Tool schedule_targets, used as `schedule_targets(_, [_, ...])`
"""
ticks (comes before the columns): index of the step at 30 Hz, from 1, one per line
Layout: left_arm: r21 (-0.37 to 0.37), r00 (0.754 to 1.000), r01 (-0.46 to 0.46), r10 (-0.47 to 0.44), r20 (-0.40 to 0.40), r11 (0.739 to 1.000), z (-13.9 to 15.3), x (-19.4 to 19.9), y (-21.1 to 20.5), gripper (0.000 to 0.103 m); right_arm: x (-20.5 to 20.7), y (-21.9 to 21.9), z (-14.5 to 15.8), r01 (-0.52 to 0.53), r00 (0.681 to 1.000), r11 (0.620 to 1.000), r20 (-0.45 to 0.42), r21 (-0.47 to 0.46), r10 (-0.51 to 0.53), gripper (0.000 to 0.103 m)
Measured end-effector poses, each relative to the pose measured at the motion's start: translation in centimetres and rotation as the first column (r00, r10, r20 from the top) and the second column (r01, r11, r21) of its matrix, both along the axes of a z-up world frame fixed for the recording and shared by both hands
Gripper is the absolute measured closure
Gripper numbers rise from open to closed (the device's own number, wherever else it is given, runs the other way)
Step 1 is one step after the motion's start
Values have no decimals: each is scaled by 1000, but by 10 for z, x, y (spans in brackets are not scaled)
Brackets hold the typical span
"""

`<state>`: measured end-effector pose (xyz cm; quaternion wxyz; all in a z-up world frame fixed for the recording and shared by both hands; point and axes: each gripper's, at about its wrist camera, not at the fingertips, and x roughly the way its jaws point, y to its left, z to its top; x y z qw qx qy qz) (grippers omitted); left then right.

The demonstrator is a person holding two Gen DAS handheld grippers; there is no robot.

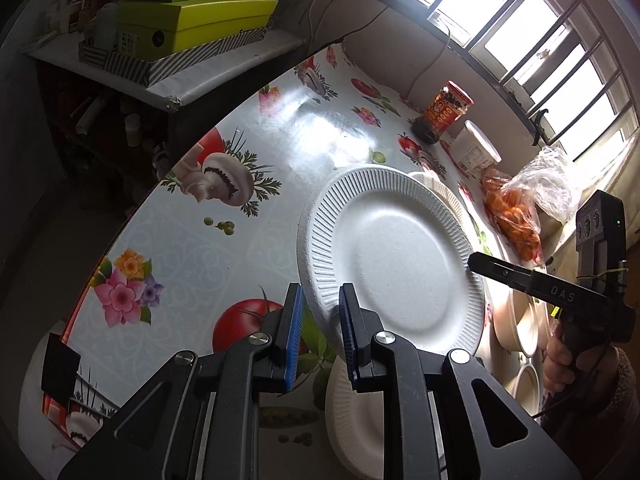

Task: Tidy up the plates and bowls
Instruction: 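Lift and carry the held plates with both grippers toward the other plates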

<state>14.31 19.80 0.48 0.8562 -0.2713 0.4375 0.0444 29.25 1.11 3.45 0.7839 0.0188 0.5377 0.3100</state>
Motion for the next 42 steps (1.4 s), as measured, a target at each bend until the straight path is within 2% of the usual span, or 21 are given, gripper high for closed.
schedule_targets(21, [-1, 998, 60, -60, -25, 998, -13, -27, -29, 84, -46, -38, -16, 20, 999, 999, -27, -34, -21, 88])
schedule_targets(42, [-13, 992, 105, -106, -74, 994, -23, -49, -58, 84, -69, -62, -26, 20, 998, 996, -49, -83, -24, 88])
